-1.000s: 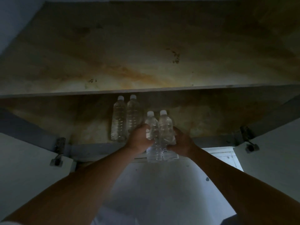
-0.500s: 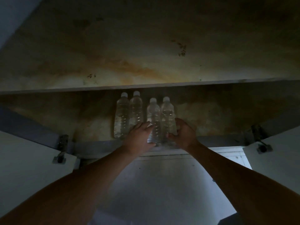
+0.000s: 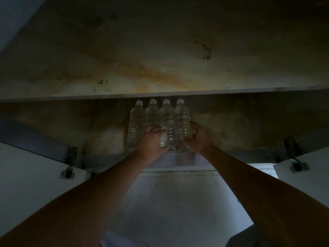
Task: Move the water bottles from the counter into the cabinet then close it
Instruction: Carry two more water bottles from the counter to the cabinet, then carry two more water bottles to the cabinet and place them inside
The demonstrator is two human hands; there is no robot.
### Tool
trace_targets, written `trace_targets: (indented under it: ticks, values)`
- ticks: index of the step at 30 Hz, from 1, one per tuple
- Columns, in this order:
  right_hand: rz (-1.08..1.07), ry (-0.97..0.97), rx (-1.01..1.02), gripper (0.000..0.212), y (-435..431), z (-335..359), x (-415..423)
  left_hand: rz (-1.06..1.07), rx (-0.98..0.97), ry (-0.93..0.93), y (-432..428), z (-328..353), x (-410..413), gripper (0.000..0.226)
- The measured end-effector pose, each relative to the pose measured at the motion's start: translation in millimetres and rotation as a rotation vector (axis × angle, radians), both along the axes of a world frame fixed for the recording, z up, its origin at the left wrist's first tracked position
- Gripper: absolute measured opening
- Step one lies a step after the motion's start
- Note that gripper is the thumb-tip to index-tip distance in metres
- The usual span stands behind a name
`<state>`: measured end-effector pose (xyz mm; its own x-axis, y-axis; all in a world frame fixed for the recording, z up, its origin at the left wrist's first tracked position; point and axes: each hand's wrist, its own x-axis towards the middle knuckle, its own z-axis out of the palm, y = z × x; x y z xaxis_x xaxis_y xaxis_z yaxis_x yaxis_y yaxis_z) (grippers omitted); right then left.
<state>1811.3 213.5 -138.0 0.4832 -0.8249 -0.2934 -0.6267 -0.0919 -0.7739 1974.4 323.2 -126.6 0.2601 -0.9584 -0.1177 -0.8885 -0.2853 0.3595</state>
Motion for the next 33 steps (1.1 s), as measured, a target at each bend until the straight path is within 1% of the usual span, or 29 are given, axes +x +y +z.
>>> trace_targets:
  ticks: [1, 2, 3, 6, 7, 8, 10, 11, 14, 17, 20, 22, 24, 26, 27, 29, 33]
  values:
    - [0.004, 0.009, 0.045, 0.047, -2.3, 2.3, -0.1, 0.002, 0.003, 0.014, 0.0, 0.3, 0.3, 0.069]
    - [0.023, 0.018, 0.049, 0.043, -4.6, 3.9, 0.0, 0.002, 0.006, 0.023, -0.1, 0.9, 0.6, 0.069]
    - [0.018, 0.04, 0.054, 0.043, -5.9, 3.9, 0.5, -0.002, 0.01, 0.027, -0.6, 0.9, 1.2, 0.069]
    - [0.042, 0.147, -0.008, 0.072, 0.3, 9.2, 0.3, -0.022, 0.029, 0.026, 1.0, 3.1, 2.8, 0.068]
    - [0.047, 0.155, -0.008, 0.075, 2.0, 10.2, -1.1, -0.027, 0.037, 0.023, 3.3, 4.7, 3.3, 0.066]
    - [0.05, 0.151, -0.016, 0.072, 4.0, 9.6, -2.6, -0.037, 0.042, 0.016, 6.2, 5.7, 4.0, 0.063]
    - [0.045, 0.13, -0.064, 0.057, 8.3, 10.4, -6.2, -0.059, 0.036, -0.021, 13.3, 5.8, 5.7, 0.056]
    - [0.043, 0.132, -0.096, 0.052, 10.9, 10.2, -8.6, -0.064, 0.035, -0.04, 16.2, 5.9, 5.6, 0.054]
    - [0.051, 0.159, -0.188, 0.054, 16.7, 6.0, -13.2, -0.056, 0.032, -0.076, 19.3, 5.5, 3.1, 0.049]
    - [0.066, 0.165, -0.193, 0.055, 17.5, 7.8, -12.4, -0.073, 0.03, -0.099, 16.6, 5.9, 0.7, 0.047]
    - [0.115, 0.211, -0.113, 0.057, 21.1, 21.2, -9.2, -0.068, 0.08, -0.135, 16.0, 7.3, -5.5, 0.049]
    - [0.151, 0.315, -0.068, 0.062, 36.7, 35.1, -12.5, -0.025, 0.117, -0.153, 25.7, 16.3, -16.8, 0.052]
    - [0.188, 0.422, -0.091, 0.062, 63.0, 58.0, -26.2, 0.019, 0.162, -0.137, 47.5, 38.6, -32.7, 0.061]
    - [0.24, 0.49, -0.113, 0.06, 94.5, 92.4, -48.5, 0.075, 0.182, -0.058, 77.4, 74.8, -48.0, 0.071]
    - [0.259, 0.512, -0.118, 0.059, 110.1, 114.3, -62.1, 0.118, 0.183, -0.016, 93.4, 98.7, -55.7, 0.072]
    - [0.271, 0.526, -0.108, 0.057, 137.8, 165.7, -91.5, 0.169, 0.193, 0.023, 128.3, 154.8, -69.8, 0.068]
    - [0.244, 0.533, -0.122, 0.051, 179.1, 289.5, -152.0, 0.08, 0.268, -0.07, 187.1, 294.0, -82.9, 0.054]
